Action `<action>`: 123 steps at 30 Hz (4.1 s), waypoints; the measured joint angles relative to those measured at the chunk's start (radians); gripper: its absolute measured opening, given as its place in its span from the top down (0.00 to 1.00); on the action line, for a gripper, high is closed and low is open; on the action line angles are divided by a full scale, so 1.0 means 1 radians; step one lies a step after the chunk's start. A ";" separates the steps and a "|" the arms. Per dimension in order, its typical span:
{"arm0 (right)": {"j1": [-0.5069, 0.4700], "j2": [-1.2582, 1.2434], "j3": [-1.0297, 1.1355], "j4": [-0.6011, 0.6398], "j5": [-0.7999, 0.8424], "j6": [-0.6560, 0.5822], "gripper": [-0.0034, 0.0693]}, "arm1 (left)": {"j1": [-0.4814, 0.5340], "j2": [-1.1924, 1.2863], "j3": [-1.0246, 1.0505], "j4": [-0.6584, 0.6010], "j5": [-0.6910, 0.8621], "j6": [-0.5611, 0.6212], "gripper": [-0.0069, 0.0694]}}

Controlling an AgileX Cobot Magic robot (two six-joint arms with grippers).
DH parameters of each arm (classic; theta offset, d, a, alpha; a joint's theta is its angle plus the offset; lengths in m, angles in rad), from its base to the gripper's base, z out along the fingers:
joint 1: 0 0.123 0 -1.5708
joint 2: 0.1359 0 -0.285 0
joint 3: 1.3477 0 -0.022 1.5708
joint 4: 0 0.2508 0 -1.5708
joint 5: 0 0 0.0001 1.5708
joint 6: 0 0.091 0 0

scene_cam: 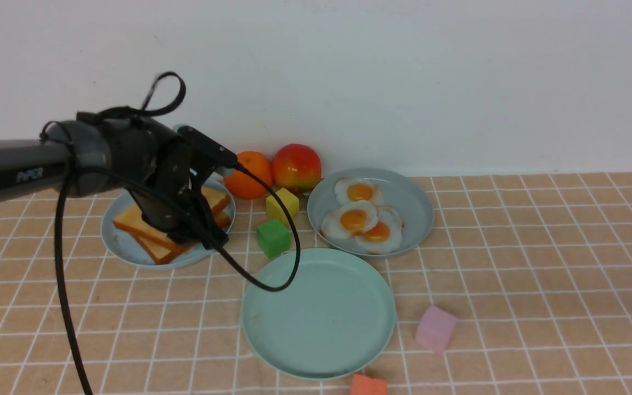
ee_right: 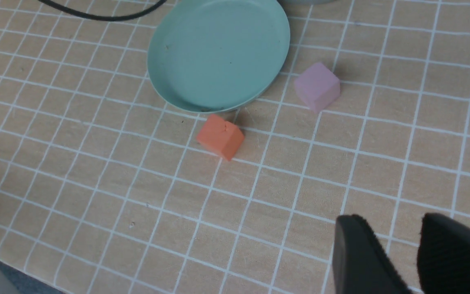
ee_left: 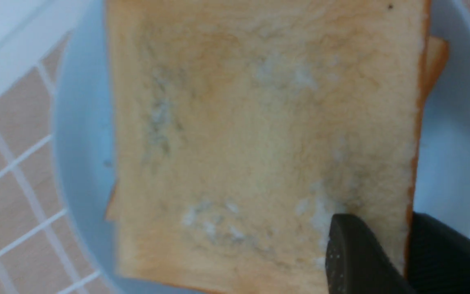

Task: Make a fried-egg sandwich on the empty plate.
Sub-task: Use the left arm to grab a slice of bread, then use the left arm to put a slice of bread into the empty plate in the middle, then use the right arm to grab a fried egg

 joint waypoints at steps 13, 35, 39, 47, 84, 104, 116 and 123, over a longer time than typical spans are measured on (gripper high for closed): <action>0.000 0.000 0.000 -0.011 0.027 0.000 0.62 | -0.369 -0.248 0.144 -0.084 0.093 -0.008 0.74; 0.000 -0.001 0.000 -0.013 0.020 -0.002 0.62 | -0.447 -0.113 0.181 -0.107 -0.015 -0.011 0.67; 0.000 -0.001 0.000 -0.013 -0.028 -0.002 0.62 | -0.447 -0.113 0.181 -0.181 -0.017 -0.012 0.51; 0.000 0.001 0.000 0.001 -0.079 -0.002 0.62 | -0.447 -0.130 0.174 -0.210 0.075 -0.022 0.47; 0.028 1.425 -0.727 0.423 -0.371 -0.336 0.55 | -0.447 -1.521 0.941 -0.354 -0.342 -0.259 0.93; 0.039 1.760 -1.055 0.539 -0.391 -0.310 0.42 | -0.447 -1.520 0.941 -0.357 -0.361 -0.263 0.93; 0.040 1.772 -1.063 0.558 -0.396 -0.313 0.46 | -0.447 -1.520 0.941 -0.357 -0.362 -0.263 0.93; 0.040 1.781 -1.063 0.568 -0.382 -0.313 0.69 | -0.447 -1.520 0.941 -0.357 -0.364 -0.263 0.93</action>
